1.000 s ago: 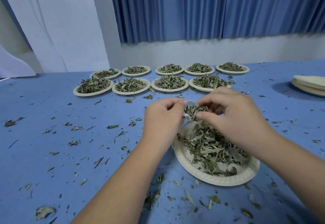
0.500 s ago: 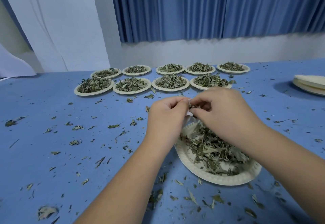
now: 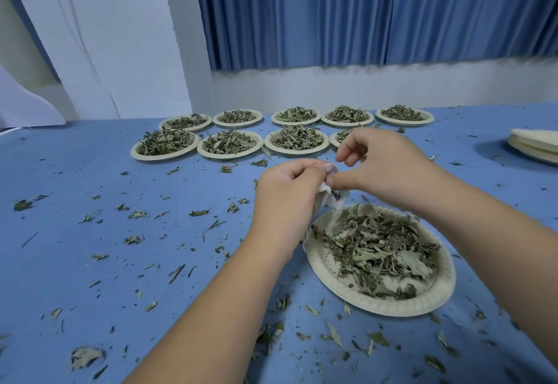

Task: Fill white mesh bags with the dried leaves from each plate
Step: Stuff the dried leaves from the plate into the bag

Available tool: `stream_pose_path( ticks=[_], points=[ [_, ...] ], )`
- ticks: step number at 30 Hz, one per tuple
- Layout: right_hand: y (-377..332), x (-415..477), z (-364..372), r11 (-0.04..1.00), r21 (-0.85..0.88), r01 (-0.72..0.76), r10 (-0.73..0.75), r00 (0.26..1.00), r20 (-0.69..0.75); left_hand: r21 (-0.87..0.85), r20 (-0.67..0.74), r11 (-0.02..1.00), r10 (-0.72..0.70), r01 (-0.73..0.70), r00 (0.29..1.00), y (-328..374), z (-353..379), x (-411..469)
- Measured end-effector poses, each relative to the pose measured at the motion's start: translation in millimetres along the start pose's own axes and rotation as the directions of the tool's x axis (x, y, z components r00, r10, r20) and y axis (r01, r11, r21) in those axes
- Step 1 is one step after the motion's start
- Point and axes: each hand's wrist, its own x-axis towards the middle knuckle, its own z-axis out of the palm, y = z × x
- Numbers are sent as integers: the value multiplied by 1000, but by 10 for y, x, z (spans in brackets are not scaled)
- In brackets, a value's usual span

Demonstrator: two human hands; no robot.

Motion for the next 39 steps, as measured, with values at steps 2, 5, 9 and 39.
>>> stream_pose_path(
  ticks=[2,5,9,39],
  points=[
    [-30,73,-9,998,-20,-51,52,996,68,-13,15,1000,-3,3,1000,3,5,-5],
    [-70,164,63,973,-232,-16,35,996,77,-8,31,1000,19,-19,999,15,37,-13],
    [-41,167,98,968,-251,22,1,996,92,49,-9,998,34,-34,999,15,42,-25],
    [121,-368,-103,979,98,176,-185,979,85,195,-309,973,184,-127,933,31,-162,93]
  ],
)
